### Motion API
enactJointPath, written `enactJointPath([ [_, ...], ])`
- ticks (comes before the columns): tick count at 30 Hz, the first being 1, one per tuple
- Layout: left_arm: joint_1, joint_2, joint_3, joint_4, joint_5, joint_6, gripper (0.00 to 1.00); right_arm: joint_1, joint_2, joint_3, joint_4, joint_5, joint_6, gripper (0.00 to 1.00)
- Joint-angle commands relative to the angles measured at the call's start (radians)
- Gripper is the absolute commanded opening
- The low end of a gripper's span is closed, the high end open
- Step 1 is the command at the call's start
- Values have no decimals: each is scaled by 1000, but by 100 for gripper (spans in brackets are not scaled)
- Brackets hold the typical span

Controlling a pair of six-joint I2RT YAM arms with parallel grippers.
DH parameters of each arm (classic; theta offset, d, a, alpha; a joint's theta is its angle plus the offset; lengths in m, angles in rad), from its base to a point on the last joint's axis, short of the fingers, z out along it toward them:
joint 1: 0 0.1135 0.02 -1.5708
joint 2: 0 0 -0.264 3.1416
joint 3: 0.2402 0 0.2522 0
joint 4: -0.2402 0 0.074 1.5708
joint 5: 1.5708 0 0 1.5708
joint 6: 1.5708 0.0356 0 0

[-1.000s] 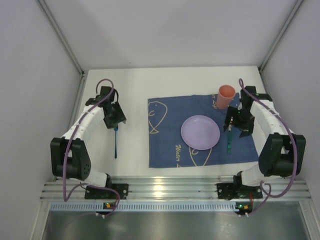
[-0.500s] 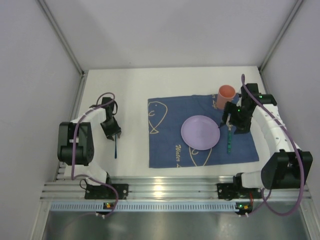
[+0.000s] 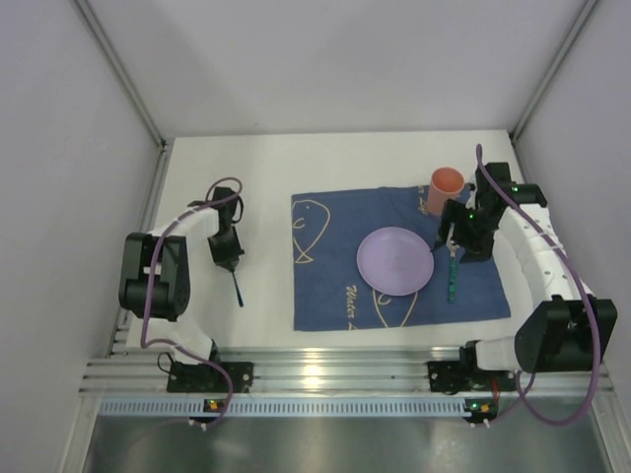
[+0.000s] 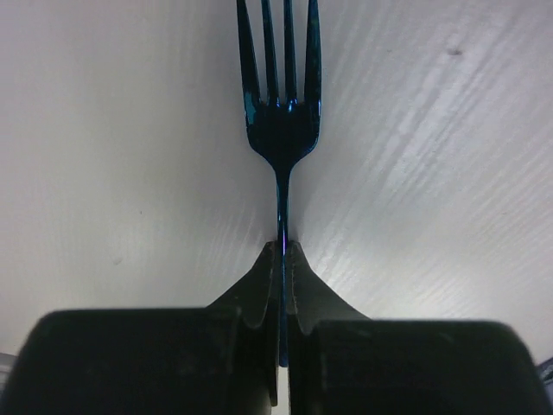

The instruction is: Set the dinner table for one person

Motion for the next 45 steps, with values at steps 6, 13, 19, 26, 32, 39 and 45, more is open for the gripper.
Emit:
enactJointPath([
  [6,-268,-74,227,-1,-20,-99,0,24,-51,83,40,-63,38,78],
  [13,-451,64,290,76,111,-261,0,35,-104,3,56,-69,45,82],
  [19,-515,208,330,142,212,-343,0,35,-153,-46,56,-68,42,82],
  [26,-555,308,428,112,171,-309,12,35,-199,-72,45,-60,39,83],
  [32,-566,277,434,90,139,-271,41,35,-227,-86,51,-69,38,85],
  [39,-564,119,447,-9,-7,-209,52,33,-320,-40,174,-184,27,100],
  [45,-564,-216,223,215,-143,-125,50,33,-478,-69,319,-117,48,100],
])
